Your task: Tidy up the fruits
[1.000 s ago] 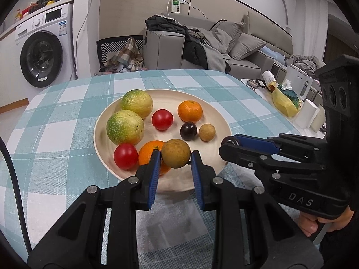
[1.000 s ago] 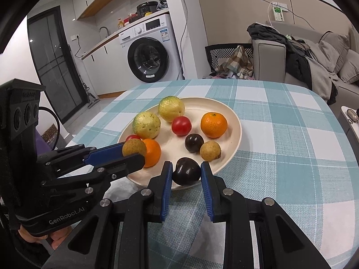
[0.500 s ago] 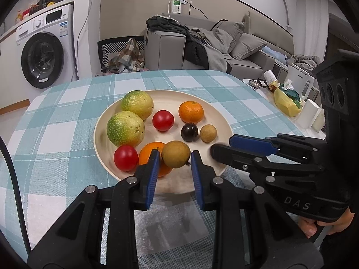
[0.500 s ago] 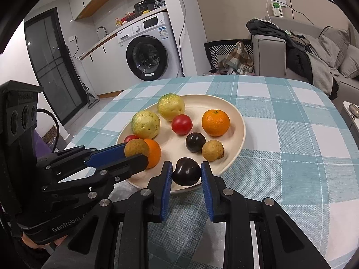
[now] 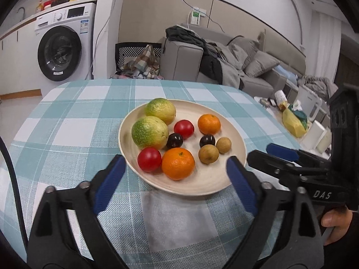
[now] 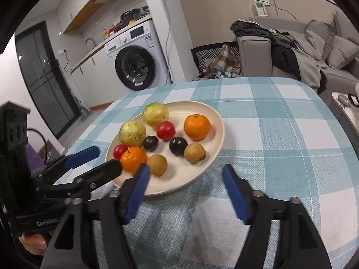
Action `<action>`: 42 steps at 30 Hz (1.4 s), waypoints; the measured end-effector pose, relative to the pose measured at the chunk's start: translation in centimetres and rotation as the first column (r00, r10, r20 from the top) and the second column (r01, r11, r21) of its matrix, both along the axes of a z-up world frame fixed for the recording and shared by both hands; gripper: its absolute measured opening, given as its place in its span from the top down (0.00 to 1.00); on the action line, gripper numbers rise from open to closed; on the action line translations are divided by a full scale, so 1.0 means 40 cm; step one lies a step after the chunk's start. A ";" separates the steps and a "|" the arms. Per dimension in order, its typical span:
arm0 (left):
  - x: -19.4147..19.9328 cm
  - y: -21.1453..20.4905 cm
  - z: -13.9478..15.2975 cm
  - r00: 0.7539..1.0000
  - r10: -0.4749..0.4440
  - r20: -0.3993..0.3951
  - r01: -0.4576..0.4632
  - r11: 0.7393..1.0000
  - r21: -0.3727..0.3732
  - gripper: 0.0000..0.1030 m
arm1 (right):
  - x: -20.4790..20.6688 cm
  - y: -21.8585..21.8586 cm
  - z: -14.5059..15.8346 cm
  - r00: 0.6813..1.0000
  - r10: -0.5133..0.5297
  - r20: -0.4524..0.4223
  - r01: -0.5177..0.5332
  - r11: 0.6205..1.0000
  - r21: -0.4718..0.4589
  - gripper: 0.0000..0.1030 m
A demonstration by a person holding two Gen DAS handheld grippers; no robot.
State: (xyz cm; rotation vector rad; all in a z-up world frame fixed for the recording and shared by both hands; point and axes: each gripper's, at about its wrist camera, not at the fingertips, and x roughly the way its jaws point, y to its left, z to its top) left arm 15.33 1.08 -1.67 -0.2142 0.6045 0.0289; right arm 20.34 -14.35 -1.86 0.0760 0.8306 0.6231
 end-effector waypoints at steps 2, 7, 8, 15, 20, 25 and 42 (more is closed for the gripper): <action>-0.012 -0.002 0.006 1.000 0.009 0.019 -0.009 1.000 0.026 0.01 | 0.001 -0.018 0.002 1.000 -0.020 0.001 0.020 1.000 0.019 0.05; -0.033 -0.019 0.018 0.999 -0.006 0.041 0.002 0.996 0.091 0.01 | -0.011 -0.028 0.012 0.999 -0.009 0.031 0.009 1.000 0.014 0.00; -0.037 -0.021 0.020 0.999 -0.008 0.043 0.004 0.995 0.096 0.01 | -0.016 -0.028 0.016 0.999 -0.006 0.042 0.006 1.000 0.009 0.00; -0.071 -0.015 0.024 0.999 0.010 0.050 -0.016 0.993 0.113 0.01 | -0.052 -0.032 0.038 0.993 0.025 0.114 -0.025 1.000 -0.002 0.00; -0.116 -0.006 0.031 0.998 0.014 0.066 -0.022 0.991 0.128 0.01 | -0.086 -0.038 0.052 0.986 0.044 0.161 -0.043 0.999 -0.009 0.00; -0.164 0.020 0.034 0.997 0.041 0.071 -0.048 0.994 0.099 0.01 | -0.112 -0.045 0.061 0.980 0.053 0.190 -0.052 0.999 -0.011 0.00; -0.238 0.023 0.059 0.989 0.086 0.120 -0.101 0.987 0.124 0.01 | -0.169 -0.068 0.083 0.964 0.038 0.264 -0.036 0.999 -0.012 0.00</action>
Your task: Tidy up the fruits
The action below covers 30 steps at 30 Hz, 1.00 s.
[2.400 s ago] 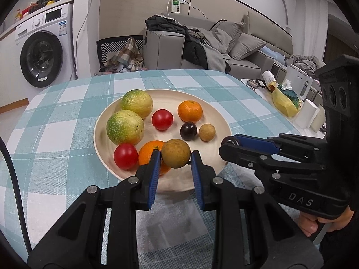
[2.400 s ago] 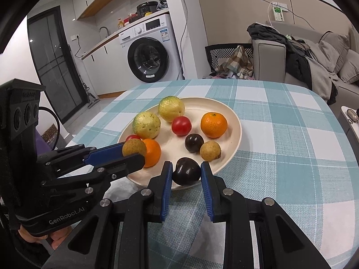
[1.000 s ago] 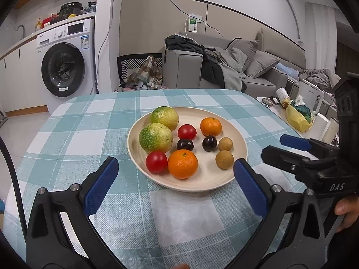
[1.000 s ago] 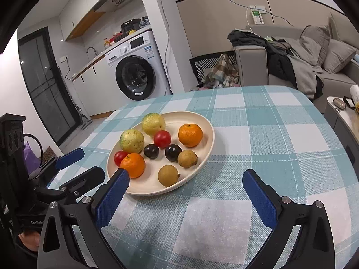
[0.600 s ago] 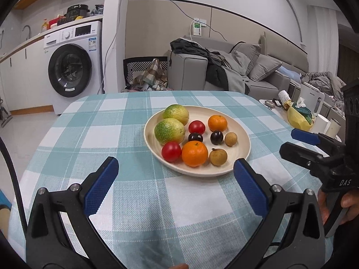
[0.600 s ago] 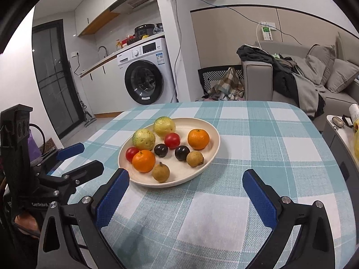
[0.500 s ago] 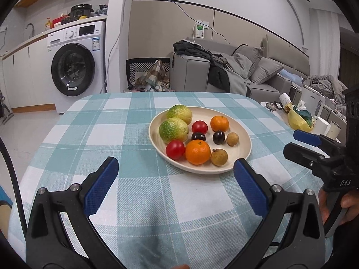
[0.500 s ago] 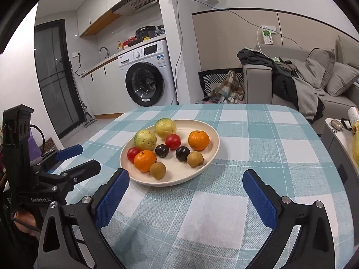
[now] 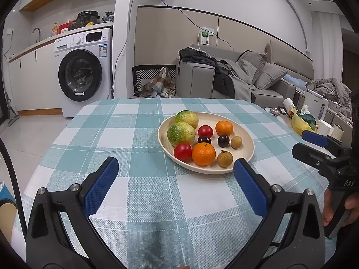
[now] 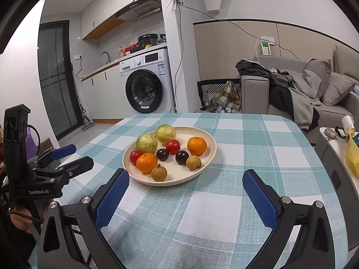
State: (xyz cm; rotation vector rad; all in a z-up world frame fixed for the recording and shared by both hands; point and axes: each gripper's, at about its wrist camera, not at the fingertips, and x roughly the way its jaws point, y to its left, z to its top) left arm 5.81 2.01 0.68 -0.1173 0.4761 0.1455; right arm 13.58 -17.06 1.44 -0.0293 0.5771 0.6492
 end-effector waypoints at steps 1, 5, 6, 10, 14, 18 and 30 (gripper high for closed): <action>0.002 0.000 -0.001 1.000 0.000 0.000 0.000 1.000 0.001 0.01 | 0.000 0.000 0.000 1.000 0.001 0.001 -0.001 1.000 -0.001 0.00; 0.002 0.000 0.000 1.000 0.002 -0.002 -0.002 1.000 0.003 0.01 | -0.009 0.002 0.005 1.000 0.009 0.019 -0.009 1.000 -0.008 0.00; 0.002 0.000 0.000 1.000 0.001 -0.001 -0.001 1.000 0.006 0.01 | -0.010 0.003 0.006 1.000 0.011 0.021 -0.011 1.000 -0.010 0.00; 0.002 -0.001 0.000 1.000 0.003 -0.001 -0.002 1.000 0.005 0.01 | -0.011 0.002 0.007 1.000 0.016 0.021 -0.016 1.000 -0.010 0.00; 0.003 -0.001 0.001 1.000 0.003 0.001 -0.003 1.000 0.012 0.01 | -0.012 0.005 0.007 1.000 0.016 0.020 -0.016 1.000 -0.009 0.00; 0.002 -0.001 0.001 1.000 0.003 0.001 -0.003 1.000 0.014 0.01 | -0.012 0.004 0.008 1.000 0.016 0.022 -0.015 1.000 -0.010 0.00; 0.001 -0.002 0.001 1.000 0.003 0.004 -0.003 1.000 0.026 0.01 | -0.012 0.006 0.008 0.999 0.019 0.026 -0.019 1.000 -0.011 0.00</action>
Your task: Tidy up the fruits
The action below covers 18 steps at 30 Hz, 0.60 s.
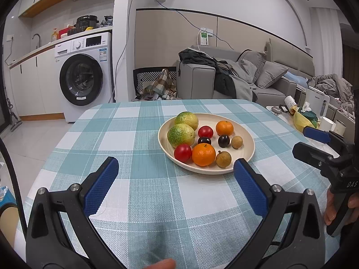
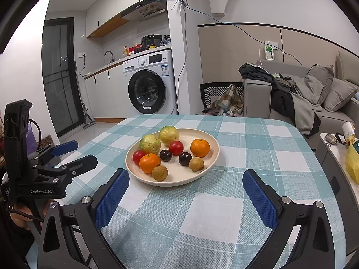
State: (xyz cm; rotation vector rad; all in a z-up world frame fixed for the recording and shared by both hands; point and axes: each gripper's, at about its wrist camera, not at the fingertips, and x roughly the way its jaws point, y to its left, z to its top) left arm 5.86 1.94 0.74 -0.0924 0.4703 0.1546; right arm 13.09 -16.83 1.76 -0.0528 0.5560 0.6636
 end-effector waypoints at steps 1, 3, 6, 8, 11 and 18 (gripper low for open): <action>0.000 0.000 0.000 1.000 0.001 0.002 -0.001 1.000 0.000 0.01 | 0.000 0.001 0.001 1.000 0.001 0.001 -0.001 1.000 -0.001 0.00; 0.000 0.004 0.002 1.000 0.001 0.003 -0.001 1.000 0.000 0.01 | 0.001 0.002 0.002 1.000 0.002 0.003 -0.002 1.000 -0.004 0.00; 0.000 0.006 0.002 1.000 -0.004 -0.001 0.004 1.000 -0.001 0.01 | -0.001 0.002 0.001 1.000 0.001 0.002 -0.001 1.000 -0.002 0.00; -0.001 0.009 0.005 1.000 -0.007 -0.003 0.007 1.000 0.001 0.01 | -0.001 0.002 0.002 1.000 0.002 0.003 -0.002 1.000 -0.002 0.00; 0.001 0.009 0.006 1.000 -0.011 -0.001 0.011 1.000 0.004 0.01 | -0.001 0.002 0.001 1.000 0.002 0.003 -0.002 1.000 -0.004 0.00; 0.002 0.006 0.006 1.000 -0.016 0.000 0.016 1.000 0.007 0.01 | -0.002 0.002 0.001 1.000 0.003 0.004 -0.003 1.000 -0.003 0.00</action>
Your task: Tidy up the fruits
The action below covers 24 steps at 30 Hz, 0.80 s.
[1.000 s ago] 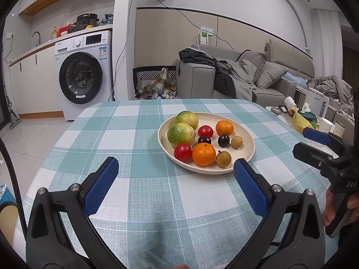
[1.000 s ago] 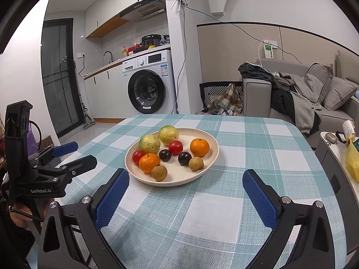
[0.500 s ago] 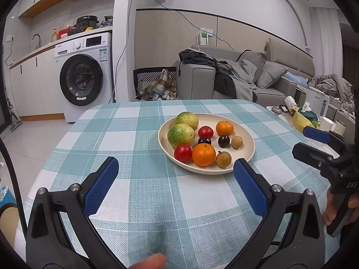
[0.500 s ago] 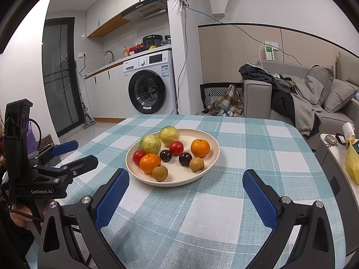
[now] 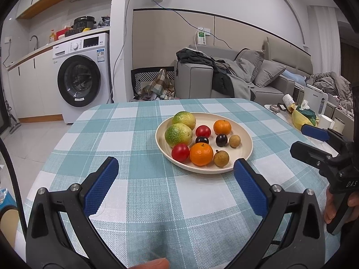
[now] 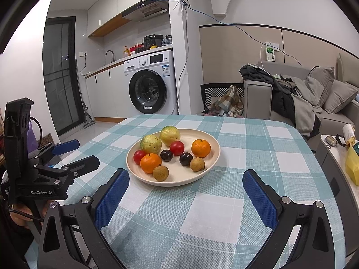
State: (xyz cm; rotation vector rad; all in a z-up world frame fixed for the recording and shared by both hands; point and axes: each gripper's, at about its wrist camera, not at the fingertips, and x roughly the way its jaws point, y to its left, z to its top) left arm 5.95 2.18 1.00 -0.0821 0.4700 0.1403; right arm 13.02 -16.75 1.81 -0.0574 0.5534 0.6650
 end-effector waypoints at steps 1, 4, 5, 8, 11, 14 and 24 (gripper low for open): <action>0.000 -0.001 0.000 1.000 0.002 0.000 -0.002 1.000 0.001 0.01 | 0.000 0.000 0.000 1.000 0.001 0.000 -0.001 1.000 0.000 0.00; 0.004 -0.003 -0.001 1.000 -0.003 -0.001 0.003 1.000 0.001 0.01 | 0.002 0.000 -0.001 1.000 0.001 -0.001 -0.001 1.000 0.000 0.00; 0.006 -0.004 -0.002 1.000 -0.004 -0.001 0.004 1.000 0.002 0.01 | 0.000 0.000 0.000 1.000 0.001 0.000 -0.001 1.000 0.000 0.00; 0.007 -0.001 -0.002 1.000 -0.005 -0.001 0.005 1.000 0.002 0.01 | 0.000 0.001 -0.001 1.000 0.001 0.000 -0.001 1.000 -0.001 0.00; 0.006 -0.002 -0.003 1.000 -0.003 -0.002 0.003 1.000 0.003 0.01 | 0.000 0.001 -0.001 1.000 0.002 0.001 -0.002 1.000 -0.001 0.00; 0.007 -0.003 -0.003 1.000 -0.004 -0.002 0.004 1.000 0.003 0.01 | 0.000 0.001 -0.001 1.000 0.003 0.000 -0.003 1.000 -0.001 0.00; 0.006 -0.008 -0.003 1.000 -0.005 -0.001 0.005 1.000 0.003 0.01 | 0.000 0.003 -0.002 1.000 0.005 0.000 -0.005 1.000 -0.001 0.00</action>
